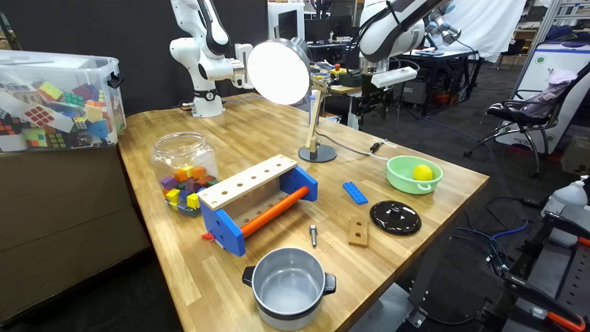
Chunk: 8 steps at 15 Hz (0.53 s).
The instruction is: Turn off the lamp
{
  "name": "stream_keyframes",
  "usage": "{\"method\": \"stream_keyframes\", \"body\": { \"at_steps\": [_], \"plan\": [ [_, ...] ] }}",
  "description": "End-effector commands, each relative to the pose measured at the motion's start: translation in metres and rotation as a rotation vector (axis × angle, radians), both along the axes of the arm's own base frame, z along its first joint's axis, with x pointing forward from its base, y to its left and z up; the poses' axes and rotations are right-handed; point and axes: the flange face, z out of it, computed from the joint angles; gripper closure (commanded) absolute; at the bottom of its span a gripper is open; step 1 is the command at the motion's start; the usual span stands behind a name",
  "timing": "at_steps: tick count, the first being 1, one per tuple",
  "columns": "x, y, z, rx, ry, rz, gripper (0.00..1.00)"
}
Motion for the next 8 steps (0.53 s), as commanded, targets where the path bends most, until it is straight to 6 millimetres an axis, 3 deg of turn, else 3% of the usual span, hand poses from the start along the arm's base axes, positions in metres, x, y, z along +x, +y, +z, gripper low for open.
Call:
{"method": "stream_keyframes", "body": {
  "at_steps": [1,5,6,8],
  "plan": [
    [0.018,-0.01,-0.015,-0.018,0.007,-0.005,0.0],
    [0.031,-0.024,-0.023,-0.075,0.012,0.005,0.0],
    [0.023,-0.019,-0.026,-0.05,-0.007,0.0,0.0],
    [0.028,-0.023,-0.025,-0.06,-0.009,-0.002,0.0]
  ]
}}
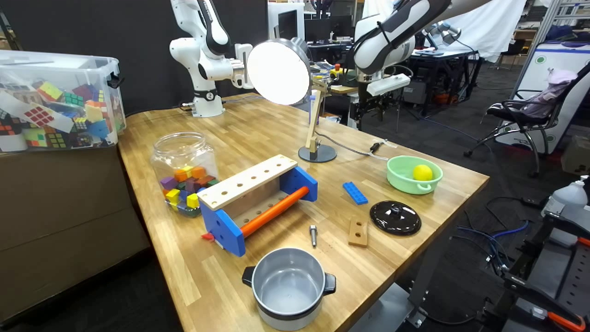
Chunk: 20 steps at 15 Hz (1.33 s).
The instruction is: Turn off the lamp
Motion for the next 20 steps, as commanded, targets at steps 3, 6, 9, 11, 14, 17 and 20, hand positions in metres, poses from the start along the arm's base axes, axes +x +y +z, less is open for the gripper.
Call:
{"method": "stream_keyframes", "body": {
  "at_steps": [3,6,9,11,14,17,20],
  "plan": [
    [0.001,0.0,0.001,-0.001,0.006,0.001,0.0],
    [0.002,0.0,0.001,-0.012,-0.006,-0.008,0.0],
    [0.008,-0.008,-0.009,0.006,-0.002,0.001,0.0],
    [0.01,-0.014,-0.017,0.01,0.014,0.025,0.0],
    [0.014,-0.024,-0.037,-0.005,0.057,0.076,0.0],
    [0.016,-0.028,-0.054,-0.016,0.103,0.127,0.0],
    [0.013,-0.026,-0.059,-0.01,0.093,0.108,0.0]
  ]
}}
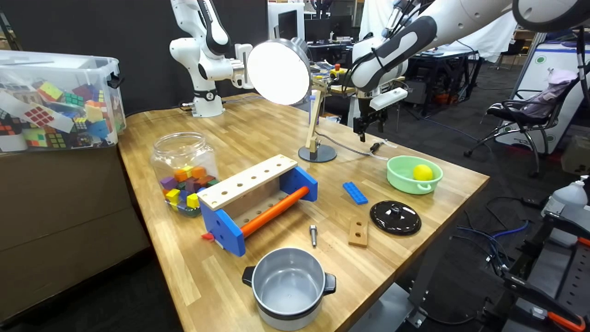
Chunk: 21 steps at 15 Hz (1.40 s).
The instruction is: Turn off the lamp
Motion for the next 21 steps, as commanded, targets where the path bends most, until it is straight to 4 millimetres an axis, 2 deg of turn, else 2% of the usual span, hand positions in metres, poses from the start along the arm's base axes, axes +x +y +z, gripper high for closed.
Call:
{"method": "stream_keyframes", "body": {
  "at_steps": [1,14,15,16,21],
  "plan": [
    [0.002,-0.001,0.0,0.0,0.002,0.002,0.0],
    [0.014,-0.005,0.001,-0.087,0.004,0.048,0.0],
    [0.014,-0.004,-0.001,-0.09,0.005,0.055,0.08],
    [0.015,-0.002,-0.004,-0.095,-0.001,0.052,0.26],
    [0.018,-0.002,-0.013,-0.092,0.001,0.043,0.62]
  ]
}}
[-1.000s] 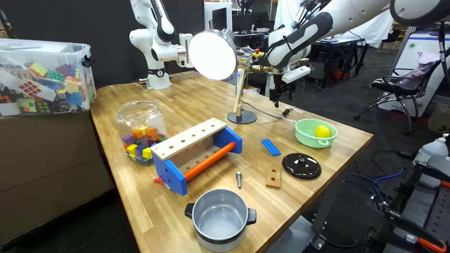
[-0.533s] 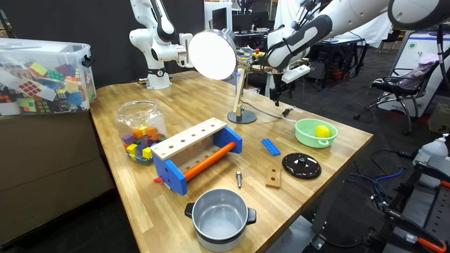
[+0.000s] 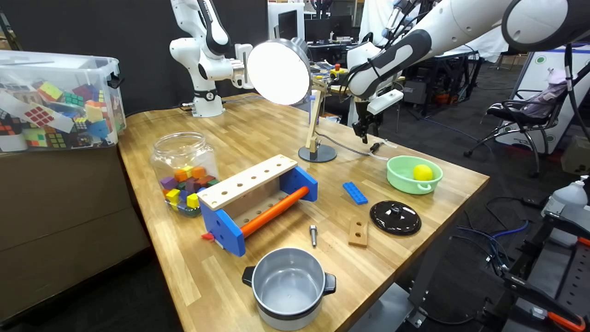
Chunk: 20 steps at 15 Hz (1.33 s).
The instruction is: Turn off the lamp
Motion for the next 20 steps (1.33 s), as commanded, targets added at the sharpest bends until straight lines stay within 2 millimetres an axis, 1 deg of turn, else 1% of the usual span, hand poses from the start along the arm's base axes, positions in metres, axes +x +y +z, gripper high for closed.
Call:
{"method": "stream_keyframes", "body": {
  "at_steps": [1,4,6,14,20],
  "plan": [
    [0.006,-0.004,-0.001,-0.02,0.002,0.002,0.69],
    [0.007,-0.007,-0.005,-0.025,0.001,-0.003,0.9],
    [0.007,-0.01,-0.007,-0.029,0.003,-0.005,1.0],
    [0.005,-0.012,-0.017,-0.041,0.019,0.001,1.0],
    [0.008,-0.008,-0.011,-0.046,0.008,0.011,1.0]
  ]
}}
